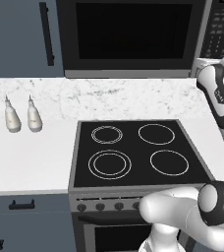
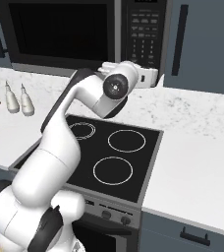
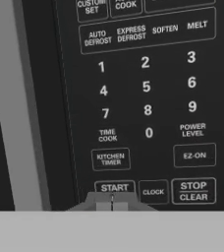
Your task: Pick the sweet potato from the sink and place it in the bowl. Then pick the bowl and place it in the microwave. Then close the microwave door and press the start button.
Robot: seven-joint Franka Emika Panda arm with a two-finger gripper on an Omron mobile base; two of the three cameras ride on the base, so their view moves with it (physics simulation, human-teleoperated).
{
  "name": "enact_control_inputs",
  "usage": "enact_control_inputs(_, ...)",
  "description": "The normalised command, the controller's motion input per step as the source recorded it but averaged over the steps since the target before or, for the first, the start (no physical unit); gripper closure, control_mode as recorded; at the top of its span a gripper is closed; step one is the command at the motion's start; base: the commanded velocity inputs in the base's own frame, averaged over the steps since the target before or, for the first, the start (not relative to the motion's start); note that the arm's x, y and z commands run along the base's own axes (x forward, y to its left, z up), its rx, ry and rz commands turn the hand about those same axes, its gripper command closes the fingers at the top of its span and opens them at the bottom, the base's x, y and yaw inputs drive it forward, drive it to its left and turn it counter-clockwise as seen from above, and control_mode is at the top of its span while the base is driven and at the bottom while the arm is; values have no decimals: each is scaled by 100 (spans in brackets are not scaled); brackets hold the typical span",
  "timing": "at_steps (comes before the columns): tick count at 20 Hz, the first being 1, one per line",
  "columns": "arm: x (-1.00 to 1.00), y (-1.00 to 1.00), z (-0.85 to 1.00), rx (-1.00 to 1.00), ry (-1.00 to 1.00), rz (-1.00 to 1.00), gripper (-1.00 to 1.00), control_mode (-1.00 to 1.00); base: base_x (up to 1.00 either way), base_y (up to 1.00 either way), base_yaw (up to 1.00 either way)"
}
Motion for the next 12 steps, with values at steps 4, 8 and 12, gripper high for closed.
enact_control_inputs(4, 15, -1, -1, 0, 0, 0, 100, -100, 0, 0, 0)
enact_control_inputs(8, 15, 0, -1, 0, 0, 0, 100, -100, 0, 0, 0)
enact_control_inputs(12, 24, 0, -28, -5, 1, 0, 100, -100, 0, 0, 0)
